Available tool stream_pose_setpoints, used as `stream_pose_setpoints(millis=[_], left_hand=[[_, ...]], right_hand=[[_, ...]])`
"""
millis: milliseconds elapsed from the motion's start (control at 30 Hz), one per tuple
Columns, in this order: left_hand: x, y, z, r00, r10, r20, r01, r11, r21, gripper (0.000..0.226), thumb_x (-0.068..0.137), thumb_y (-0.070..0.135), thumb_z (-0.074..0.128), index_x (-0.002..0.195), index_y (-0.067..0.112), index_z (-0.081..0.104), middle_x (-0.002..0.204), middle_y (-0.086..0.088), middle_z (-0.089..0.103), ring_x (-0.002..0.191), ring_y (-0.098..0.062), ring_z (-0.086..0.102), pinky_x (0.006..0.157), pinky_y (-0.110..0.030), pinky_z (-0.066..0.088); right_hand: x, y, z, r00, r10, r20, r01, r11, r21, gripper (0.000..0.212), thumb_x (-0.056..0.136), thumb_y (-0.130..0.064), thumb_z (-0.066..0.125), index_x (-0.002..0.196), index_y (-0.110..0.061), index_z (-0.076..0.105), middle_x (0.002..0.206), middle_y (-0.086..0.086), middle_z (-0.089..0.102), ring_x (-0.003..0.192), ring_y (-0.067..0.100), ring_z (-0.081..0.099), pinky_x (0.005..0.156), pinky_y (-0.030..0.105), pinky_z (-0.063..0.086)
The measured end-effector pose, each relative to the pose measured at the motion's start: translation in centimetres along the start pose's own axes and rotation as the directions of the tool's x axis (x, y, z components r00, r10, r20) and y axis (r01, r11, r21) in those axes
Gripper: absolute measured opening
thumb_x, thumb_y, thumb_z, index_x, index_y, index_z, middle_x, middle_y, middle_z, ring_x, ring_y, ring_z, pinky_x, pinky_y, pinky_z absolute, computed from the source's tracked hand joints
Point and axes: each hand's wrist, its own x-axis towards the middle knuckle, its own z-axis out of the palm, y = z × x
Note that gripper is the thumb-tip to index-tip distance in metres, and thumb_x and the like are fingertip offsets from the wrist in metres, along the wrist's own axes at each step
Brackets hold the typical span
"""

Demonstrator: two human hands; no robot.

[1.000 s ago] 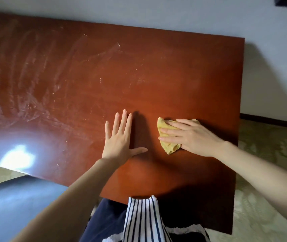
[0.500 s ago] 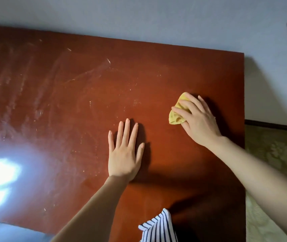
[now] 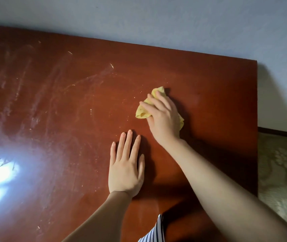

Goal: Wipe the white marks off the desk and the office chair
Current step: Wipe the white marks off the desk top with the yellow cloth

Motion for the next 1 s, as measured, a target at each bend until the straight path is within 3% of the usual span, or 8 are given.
stream_pose_setpoints(millis=[167,267,467,667,800,900,1000], left_hand=[[0.0,0.0,0.2,1.0,-0.009,-0.002,0.009,1.0,0.004,0.053,0.098,0.038,0.023,0.145,0.017,0.036,0.154,-0.002,0.024,0.144,-0.024,0.016,0.118,-0.046,0.011],[-0.1,-0.1,0.3,1.0,-0.007,0.0,0.007,1.0,0.0,0.054,0.098,0.039,0.021,0.147,0.02,0.033,0.155,0.0,0.02,0.146,-0.021,0.012,0.119,-0.044,0.006],[-0.1,0.0,0.1,1.0,0.001,-0.007,-0.001,1.0,-0.008,0.055,0.097,0.038,0.022,0.148,0.02,0.03,0.156,-0.001,0.019,0.146,-0.019,0.008,0.119,-0.037,-0.003],[0.0,0.0,0.1,1.0,-0.003,-0.022,0.002,0.999,-0.038,0.055,0.097,0.036,0.024,0.149,0.018,0.026,0.156,-0.001,0.019,0.146,-0.018,0.008,0.119,-0.036,-0.003],[-0.1,-0.1,0.2,1.0,0.001,-0.023,-0.002,0.999,-0.046,0.055,0.097,0.036,0.025,0.149,0.018,0.027,0.156,-0.001,0.019,0.146,-0.018,0.008,0.119,-0.038,0.0],[-0.1,-0.2,0.3,1.0,-0.003,-0.017,0.002,0.998,-0.058,0.054,0.098,0.035,0.026,0.149,0.018,0.027,0.156,0.0,0.018,0.146,-0.017,0.008,0.119,-0.037,0.0],[-0.1,-0.1,0.3,1.0,0.0,-0.01,0.0,0.997,-0.072,0.054,0.098,0.035,0.026,0.15,0.019,0.026,0.157,0.0,0.017,0.146,-0.017,0.007,0.119,-0.037,-0.001]], right_hand=[[-4.3,1.6,-2.0,0.948,-0.289,0.136,0.291,0.957,0.005,0.034,0.088,-0.009,0.058,0.121,-0.015,0.065,0.13,0.006,0.059,0.131,0.027,0.043,0.109,0.045,0.032],[-6.4,3.7,-3.9,0.889,-0.406,0.212,0.416,0.909,-0.002,0.039,0.088,-0.009,0.046,0.122,-0.015,0.064,0.132,0.005,0.057,0.134,0.027,0.04,0.108,0.046,0.036],[-7.3,10.3,-8.1,0.76,-0.563,0.325,0.594,0.805,0.008,0.057,0.075,0.009,0.069,0.124,-0.019,0.062,0.134,0.003,0.055,0.134,0.028,0.037,0.106,0.048,0.036],[-3.6,13.5,-9.8,0.857,-0.392,0.336,0.427,0.904,-0.035,0.059,0.072,0.016,0.069,0.122,-0.014,0.063,0.133,0.007,0.055,0.134,0.032,0.036,0.101,0.057,0.039],[0.4,14.1,-9.4,0.903,-0.295,0.312,0.329,0.942,-0.06,0.055,0.081,0.016,0.056,0.126,-0.016,0.06,0.137,0.003,0.052,0.138,0.023,0.03,0.109,0.046,0.028],[3.9,13.1,-7.6,0.976,-0.118,0.183,0.132,0.989,-0.067,0.049,0.087,0.01,0.05,0.128,-0.015,0.059,0.137,0.004,0.052,0.14,0.021,0.03,0.113,0.044,0.028],[6.9,11.1,-5.1,0.997,0.077,0.031,-0.076,0.996,-0.042,0.044,0.091,0.003,0.048,0.13,-0.016,0.057,0.138,0.002,0.052,0.14,0.019,0.029,0.114,0.04,0.024]])
